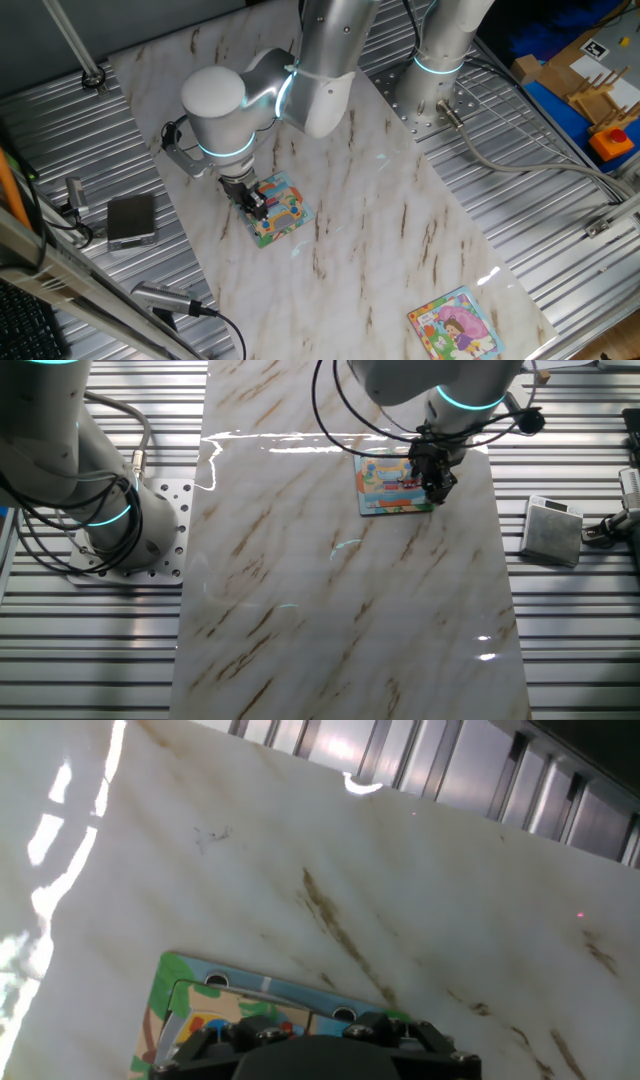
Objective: Assemble one piece of a puzzle
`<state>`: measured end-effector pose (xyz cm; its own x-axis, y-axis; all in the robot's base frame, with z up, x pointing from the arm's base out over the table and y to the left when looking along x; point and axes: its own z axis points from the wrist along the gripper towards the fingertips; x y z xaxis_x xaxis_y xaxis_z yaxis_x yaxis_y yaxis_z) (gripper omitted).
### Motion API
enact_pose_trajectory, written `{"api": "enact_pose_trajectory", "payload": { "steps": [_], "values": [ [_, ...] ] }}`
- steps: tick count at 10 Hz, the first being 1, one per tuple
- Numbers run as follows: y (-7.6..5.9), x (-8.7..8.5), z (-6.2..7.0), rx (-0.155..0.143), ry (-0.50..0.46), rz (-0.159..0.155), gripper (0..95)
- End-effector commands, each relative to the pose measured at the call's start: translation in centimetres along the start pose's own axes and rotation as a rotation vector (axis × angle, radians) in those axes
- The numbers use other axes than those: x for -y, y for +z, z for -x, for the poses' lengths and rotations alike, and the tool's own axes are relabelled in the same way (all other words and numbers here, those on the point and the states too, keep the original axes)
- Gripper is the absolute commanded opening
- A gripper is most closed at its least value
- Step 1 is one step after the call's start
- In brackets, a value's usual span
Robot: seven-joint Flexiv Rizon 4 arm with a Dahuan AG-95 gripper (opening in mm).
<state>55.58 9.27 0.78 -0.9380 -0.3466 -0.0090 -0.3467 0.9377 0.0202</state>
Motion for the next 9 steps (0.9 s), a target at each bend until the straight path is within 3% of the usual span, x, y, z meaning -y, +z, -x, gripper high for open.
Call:
{"api": "enact_pose_trajectory", "payload": {
  "steps": [1, 7, 9],
  "values": [
    [0.6, 0.0, 0.1, -0.004, 0.003, 0.002, 57.0],
    [-0.5, -0.3, 0.2, -0.013, 0.011, 0.007, 57.0],
    [-0.3, -0.6, 0.5, -0.011, 0.015, 0.009, 57.0]
  ]
}}
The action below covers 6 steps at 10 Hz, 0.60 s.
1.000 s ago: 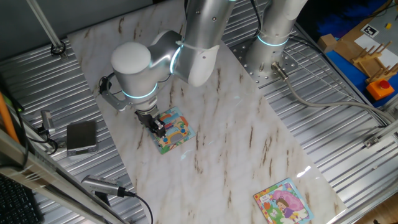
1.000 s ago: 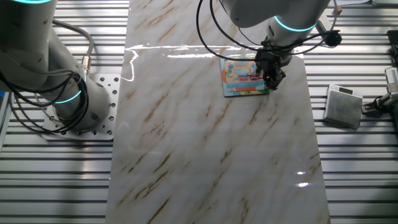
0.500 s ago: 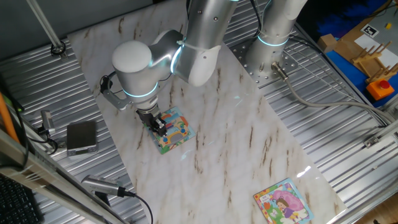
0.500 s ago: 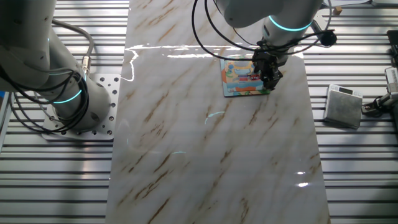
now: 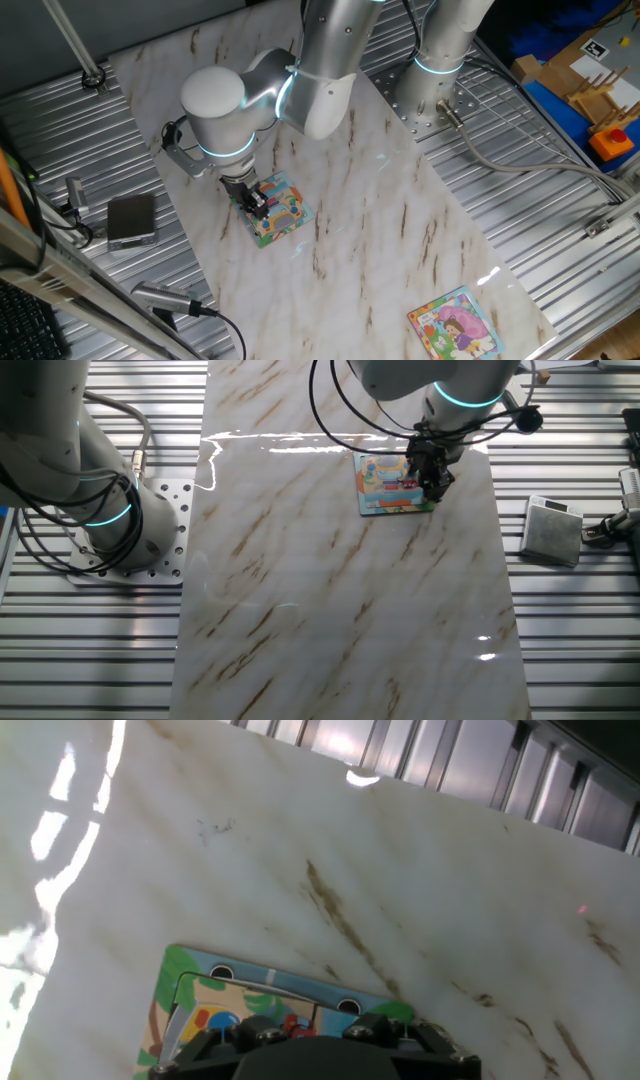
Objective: Assemble one piece of a puzzle
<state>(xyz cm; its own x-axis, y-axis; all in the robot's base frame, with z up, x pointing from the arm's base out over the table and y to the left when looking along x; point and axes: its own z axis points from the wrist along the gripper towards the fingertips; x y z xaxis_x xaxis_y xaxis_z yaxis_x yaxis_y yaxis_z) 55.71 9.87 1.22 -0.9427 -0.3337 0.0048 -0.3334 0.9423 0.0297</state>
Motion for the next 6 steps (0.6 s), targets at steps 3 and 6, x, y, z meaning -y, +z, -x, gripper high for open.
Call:
{"api": "enact_pose_trajectory", "payload": {
  "steps": [3, 6],
  "values": [
    [0.27, -0.5, 0.85, 0.003, 0.011, -0.003, 57.0],
    [0.19, -0.45, 1.06, 0.001, 0.01, -0.003, 57.0]
  ]
}}
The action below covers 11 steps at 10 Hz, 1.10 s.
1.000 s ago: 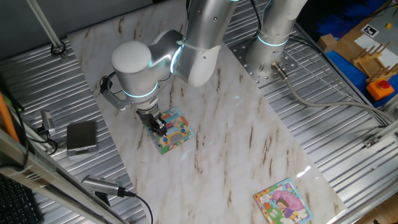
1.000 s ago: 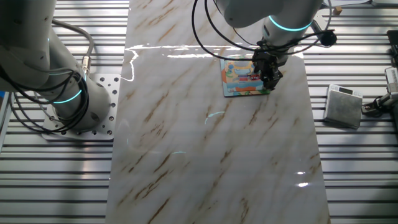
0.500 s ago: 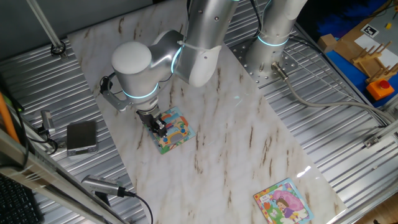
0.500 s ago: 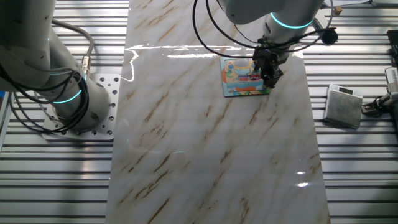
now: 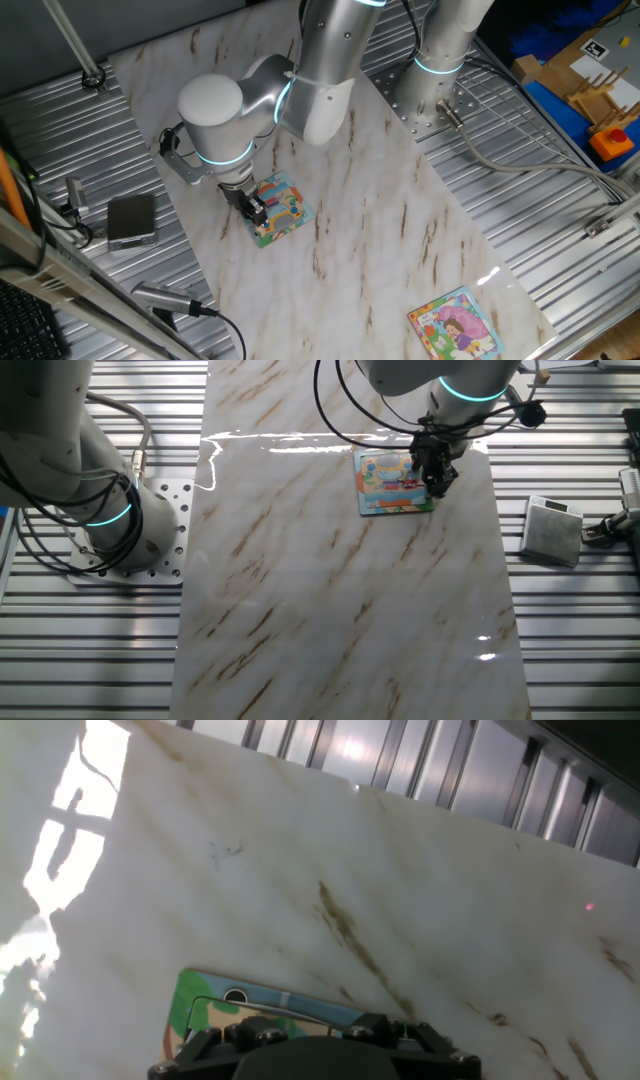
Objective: Assemble one piece of a puzzle
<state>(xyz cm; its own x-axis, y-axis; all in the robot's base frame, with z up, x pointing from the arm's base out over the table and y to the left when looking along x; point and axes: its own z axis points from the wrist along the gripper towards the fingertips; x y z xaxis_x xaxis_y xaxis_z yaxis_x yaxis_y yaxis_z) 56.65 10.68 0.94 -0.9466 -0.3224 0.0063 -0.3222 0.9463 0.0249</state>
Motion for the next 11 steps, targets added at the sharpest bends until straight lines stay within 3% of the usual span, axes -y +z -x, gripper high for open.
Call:
{"api": "enact_pose_trajectory", "payload": {
  "steps": [1, 11],
  "values": [
    [-0.12, -0.02, -0.09, 0.002, -0.001, 0.003, 57.0],
    [-0.2, -0.51, 0.25, 0.006, 0.008, 0.005, 57.0]
  ]
}}
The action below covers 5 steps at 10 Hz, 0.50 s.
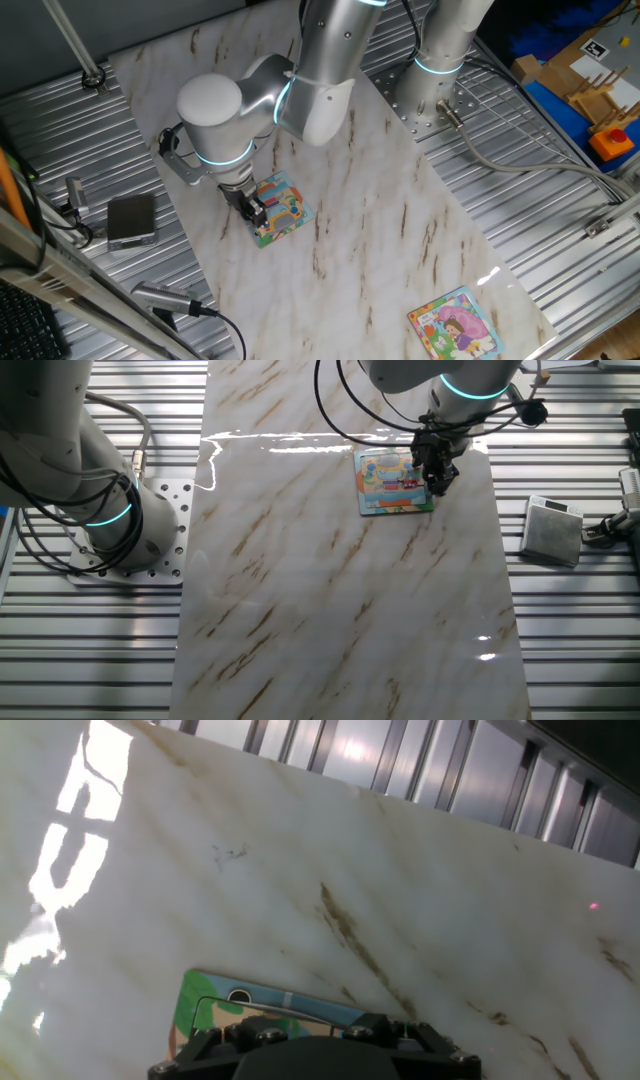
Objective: Assemble one piece of a puzzle
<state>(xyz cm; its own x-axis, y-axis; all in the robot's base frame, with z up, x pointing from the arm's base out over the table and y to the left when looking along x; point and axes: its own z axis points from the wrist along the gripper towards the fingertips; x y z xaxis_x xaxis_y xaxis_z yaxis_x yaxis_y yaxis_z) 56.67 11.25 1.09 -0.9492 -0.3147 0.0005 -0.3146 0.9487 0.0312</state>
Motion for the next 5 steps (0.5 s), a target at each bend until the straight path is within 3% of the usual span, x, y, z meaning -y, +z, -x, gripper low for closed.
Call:
{"api": "enact_pose_trajectory", "payload": {
  "steps": [1, 5],
  "values": [
    [-0.04, 0.03, 0.05, -0.001, 0.001, -0.002, 57.0],
    [0.16, 0.13, 0.07, -0.002, 0.008, -0.006, 57.0]
  ]
}}
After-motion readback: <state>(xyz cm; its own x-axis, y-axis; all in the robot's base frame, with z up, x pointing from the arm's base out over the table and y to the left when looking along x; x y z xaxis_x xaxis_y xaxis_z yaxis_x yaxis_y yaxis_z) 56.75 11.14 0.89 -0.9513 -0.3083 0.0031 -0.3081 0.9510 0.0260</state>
